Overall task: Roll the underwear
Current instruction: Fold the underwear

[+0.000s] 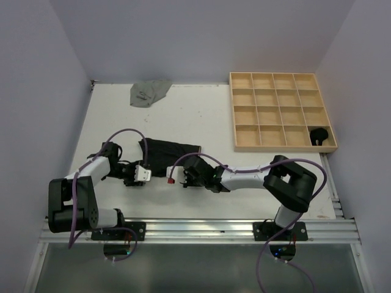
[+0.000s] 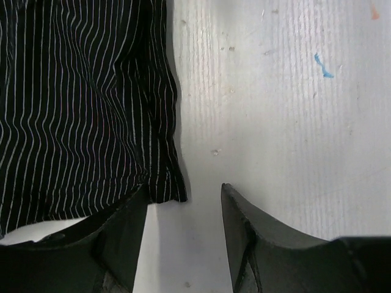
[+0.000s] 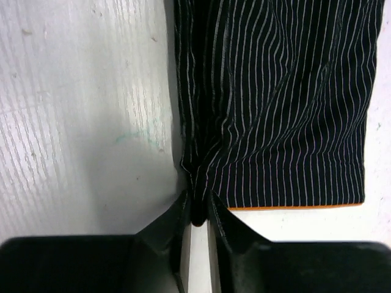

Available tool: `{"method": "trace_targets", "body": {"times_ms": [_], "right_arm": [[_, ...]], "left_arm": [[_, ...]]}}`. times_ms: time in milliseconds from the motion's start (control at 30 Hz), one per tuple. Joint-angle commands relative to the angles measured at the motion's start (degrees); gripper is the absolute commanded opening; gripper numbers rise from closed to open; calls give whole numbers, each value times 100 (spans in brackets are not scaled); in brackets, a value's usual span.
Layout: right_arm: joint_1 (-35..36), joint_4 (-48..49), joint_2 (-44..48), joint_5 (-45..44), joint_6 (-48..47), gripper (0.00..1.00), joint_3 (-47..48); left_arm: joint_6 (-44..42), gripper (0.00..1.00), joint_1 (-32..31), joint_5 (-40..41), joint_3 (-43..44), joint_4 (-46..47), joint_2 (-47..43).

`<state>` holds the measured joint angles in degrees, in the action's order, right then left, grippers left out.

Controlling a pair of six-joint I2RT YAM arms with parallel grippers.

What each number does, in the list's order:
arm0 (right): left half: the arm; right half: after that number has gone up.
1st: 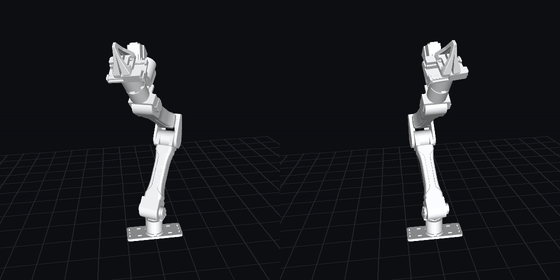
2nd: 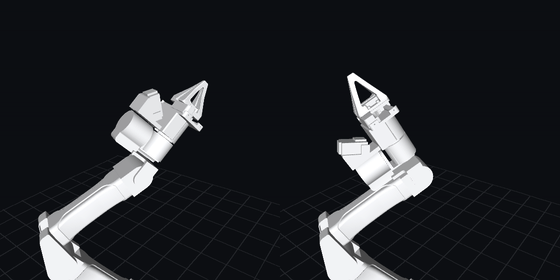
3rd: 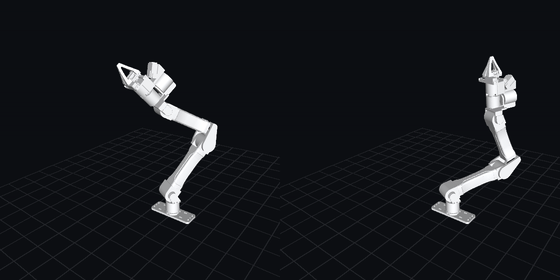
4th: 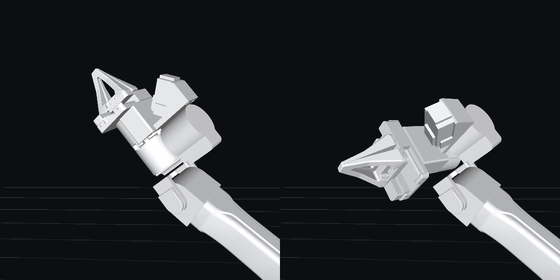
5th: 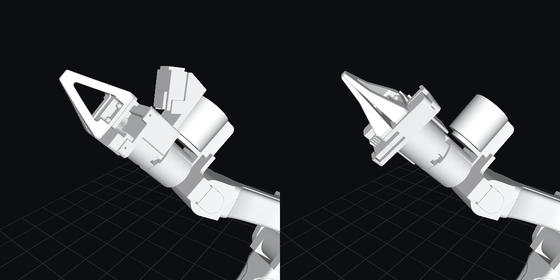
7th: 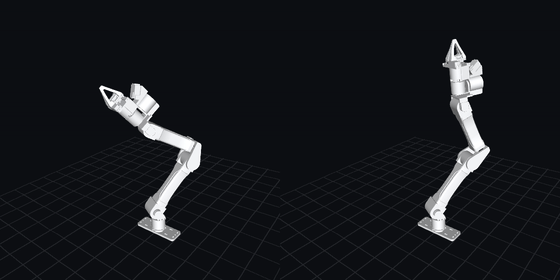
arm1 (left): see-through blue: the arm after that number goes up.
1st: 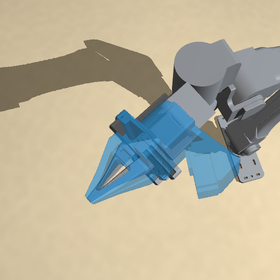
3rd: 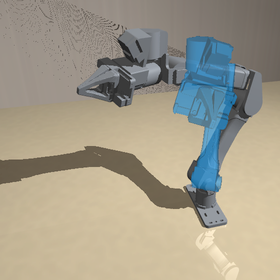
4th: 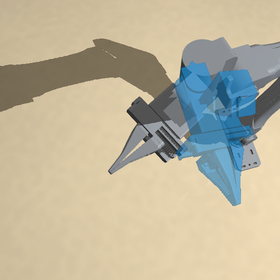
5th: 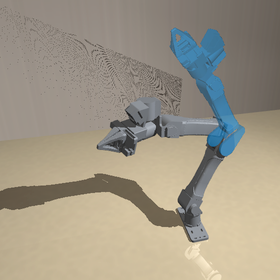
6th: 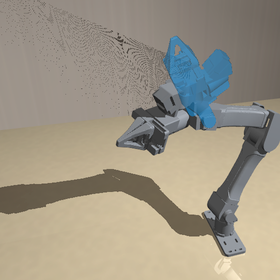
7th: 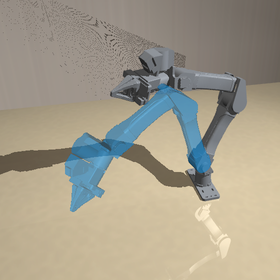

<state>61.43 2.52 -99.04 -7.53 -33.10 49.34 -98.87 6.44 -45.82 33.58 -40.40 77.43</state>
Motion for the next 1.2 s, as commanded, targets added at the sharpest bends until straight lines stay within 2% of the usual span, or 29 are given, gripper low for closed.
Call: {"method": "trace_targets", "body": {"times_ms": [0, 200, 300, 367, 400, 433, 467, 567, 633, 767, 933, 1067, 1167], "right_arm": [[1, -400, -212, 199, -38, 14, 225], [18, -463, -238, 261, -73, 3, 251], [53, -472, -221, 304, -82, 0, 234], [53, -463, -177, 322, -47, 0, 199], [62, -463, -98, 357, 5, 0, 173], [62, -498, -54, 392, 32, 0, 146], [62, -533, 7, 427, 93, 0, 128], [88, -673, 280, 717, 391, 0, 67], [97, -902, 411, 735, 681, 0, 137], [246, -1516, 692, 1314, 1217, 0, 234], [256, -1755, 992, 1983, 2052, 0, 374], [247, -2220, 940, 2510, 2431, 0, 751], [98, -2274, 764, 2993, 2729, 0, 963]], "left_arm": [[-370, 55, -90, 82, -237, 533, -131], [-168, 51, -116, 232, -449, 1166, -114], [-80, 43, -169, 372, -440, 1342, -9], [-53, 32, -204, 547, -353, 1334, 140], [-62, 20, -213, 609, -292, 1246, 193], [-158, 17, -213, 662, -221, 1106, 316], [-220, 9, -213, 741, -55, 722, 369], [-492, 0, -196, 750, 139, -95, 370], [-676, 0, -160, 724, 183, -493, 178], [-782, 0, -160, 540, 332, -1590, -175], [-713, 0, -152, 610, 622, -2418, -378], [-757, 0, -73, 496, 1455, -3453, -1], [-108, 0, -37, 416, 2132, -3518, 474]]}}
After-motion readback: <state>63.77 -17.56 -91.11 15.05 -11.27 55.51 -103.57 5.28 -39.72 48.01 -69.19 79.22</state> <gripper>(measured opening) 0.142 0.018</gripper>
